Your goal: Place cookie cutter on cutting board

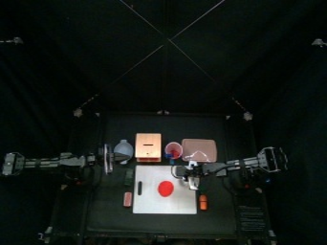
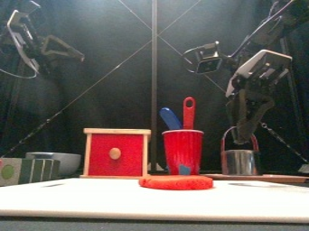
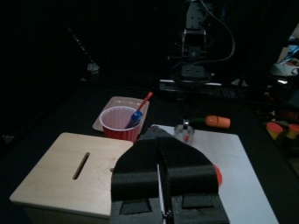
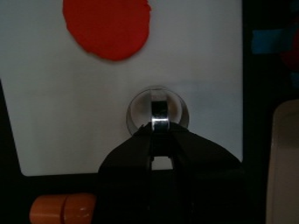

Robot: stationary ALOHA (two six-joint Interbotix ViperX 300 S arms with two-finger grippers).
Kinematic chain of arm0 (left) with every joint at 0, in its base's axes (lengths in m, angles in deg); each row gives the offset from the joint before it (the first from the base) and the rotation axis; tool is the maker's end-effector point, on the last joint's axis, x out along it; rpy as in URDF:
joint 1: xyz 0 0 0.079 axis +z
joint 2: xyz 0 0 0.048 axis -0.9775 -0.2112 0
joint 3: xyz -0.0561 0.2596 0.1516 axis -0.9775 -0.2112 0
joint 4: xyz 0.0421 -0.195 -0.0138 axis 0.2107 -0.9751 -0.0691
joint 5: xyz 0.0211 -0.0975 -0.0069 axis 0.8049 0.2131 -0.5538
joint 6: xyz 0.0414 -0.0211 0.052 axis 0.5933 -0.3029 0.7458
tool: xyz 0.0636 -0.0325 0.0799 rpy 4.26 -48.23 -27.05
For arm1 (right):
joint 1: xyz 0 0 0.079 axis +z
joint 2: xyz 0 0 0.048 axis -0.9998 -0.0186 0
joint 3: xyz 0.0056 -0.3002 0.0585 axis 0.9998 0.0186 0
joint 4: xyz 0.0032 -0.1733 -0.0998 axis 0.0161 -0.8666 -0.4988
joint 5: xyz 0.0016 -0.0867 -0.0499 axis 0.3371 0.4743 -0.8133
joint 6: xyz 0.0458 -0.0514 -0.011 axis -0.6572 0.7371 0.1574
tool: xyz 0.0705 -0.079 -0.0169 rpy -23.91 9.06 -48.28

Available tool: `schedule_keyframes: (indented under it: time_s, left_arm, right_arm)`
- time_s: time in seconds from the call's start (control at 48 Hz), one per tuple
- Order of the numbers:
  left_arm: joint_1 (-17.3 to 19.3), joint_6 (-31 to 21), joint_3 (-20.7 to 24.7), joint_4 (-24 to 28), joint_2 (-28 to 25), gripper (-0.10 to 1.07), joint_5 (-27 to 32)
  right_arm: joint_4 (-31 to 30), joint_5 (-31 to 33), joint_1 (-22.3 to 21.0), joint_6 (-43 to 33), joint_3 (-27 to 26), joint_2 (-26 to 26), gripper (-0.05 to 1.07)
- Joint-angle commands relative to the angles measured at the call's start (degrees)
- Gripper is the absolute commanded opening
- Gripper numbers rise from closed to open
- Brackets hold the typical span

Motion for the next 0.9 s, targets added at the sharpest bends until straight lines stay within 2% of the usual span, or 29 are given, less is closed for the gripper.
schedule_keyframes:
  time_s: [0.0,0.875]
  left_arm:
    - [-0.2,-0.1,0.7,-0.1,-0.3,0.0,-0.4]
    - [-0.4,-0.2,0.4,-0.1,-0.3,0.0,-0.5]
  right_arm:
    - [0.2,-0.4,-0.1,-0.1,-1.4,0.2,0.51]
    - [-2.6,1.6,-0.2,0.0,-2.6,-1.1,0.51]
